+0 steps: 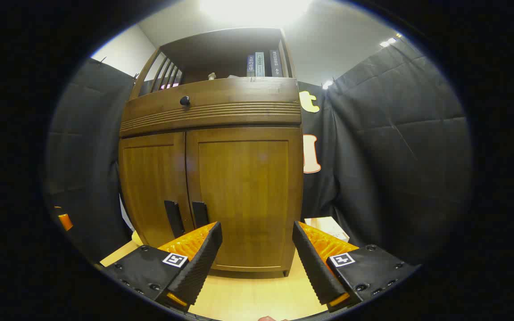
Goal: Open the right door of the double-door shoe cabinet with the right hand, and open the left door with the left hand.
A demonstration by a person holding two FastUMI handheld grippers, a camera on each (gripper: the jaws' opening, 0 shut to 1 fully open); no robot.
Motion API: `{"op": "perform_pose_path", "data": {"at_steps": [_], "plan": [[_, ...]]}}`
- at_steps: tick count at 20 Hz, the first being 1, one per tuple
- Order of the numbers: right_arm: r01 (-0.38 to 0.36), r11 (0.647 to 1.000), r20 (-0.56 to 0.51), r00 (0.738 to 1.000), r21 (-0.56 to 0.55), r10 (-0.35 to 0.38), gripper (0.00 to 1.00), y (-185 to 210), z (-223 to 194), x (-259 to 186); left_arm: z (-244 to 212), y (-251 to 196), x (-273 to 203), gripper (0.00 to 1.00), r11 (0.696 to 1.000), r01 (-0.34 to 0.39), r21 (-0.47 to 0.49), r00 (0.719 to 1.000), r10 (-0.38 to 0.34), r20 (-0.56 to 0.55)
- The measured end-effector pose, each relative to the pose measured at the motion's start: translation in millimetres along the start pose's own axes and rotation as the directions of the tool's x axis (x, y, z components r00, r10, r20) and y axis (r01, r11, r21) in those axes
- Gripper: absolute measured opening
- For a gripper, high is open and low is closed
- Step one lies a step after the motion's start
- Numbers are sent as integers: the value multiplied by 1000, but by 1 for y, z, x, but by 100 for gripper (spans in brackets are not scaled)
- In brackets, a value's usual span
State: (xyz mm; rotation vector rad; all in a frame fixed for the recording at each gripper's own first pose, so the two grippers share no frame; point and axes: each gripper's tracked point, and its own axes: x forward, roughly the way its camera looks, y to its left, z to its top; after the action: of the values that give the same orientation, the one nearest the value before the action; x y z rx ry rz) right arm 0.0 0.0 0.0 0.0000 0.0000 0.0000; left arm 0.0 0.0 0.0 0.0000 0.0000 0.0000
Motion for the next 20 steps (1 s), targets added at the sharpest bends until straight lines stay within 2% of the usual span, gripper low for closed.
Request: {"op": "perform_pose_path", "data": {"at_steps": [1, 7, 11, 12, 13, 20], "plan": [[-12, 1000, 0, 1000, 10, 12, 100, 5, 1, 1, 0, 1, -4, 100, 1000, -3, 2, 1000, 3, 1], [-18, 1000, -16, 1000, -6, 18, 99, 8, -4, 1, -2, 11, -10, 100, 999, -44, 6, 999, 44, -1], [-18, 1000, -30, 999, -15, 17, 100, 5, -9, 3, -1, 5, -9, 100, 999, -39, -18, 999, 39, 14], [-17, 1000, -35, 999, -13, 17, 96, 4, -11, 4, -4, 4, -7, 100, 999, -40, -21, 999, 40, 8], [-19, 1000, -37, 999, -7, 19, 100, 4, -11, 5, -4, 1, -6, 100, 999, -38, -20, 999, 38, 8], [-41, 999, -45, 998, 1, 42, 99, 12, -10, 26, 0, -10, 4, 100, 1000, -18, -2, 1000, 18, 9]]}}
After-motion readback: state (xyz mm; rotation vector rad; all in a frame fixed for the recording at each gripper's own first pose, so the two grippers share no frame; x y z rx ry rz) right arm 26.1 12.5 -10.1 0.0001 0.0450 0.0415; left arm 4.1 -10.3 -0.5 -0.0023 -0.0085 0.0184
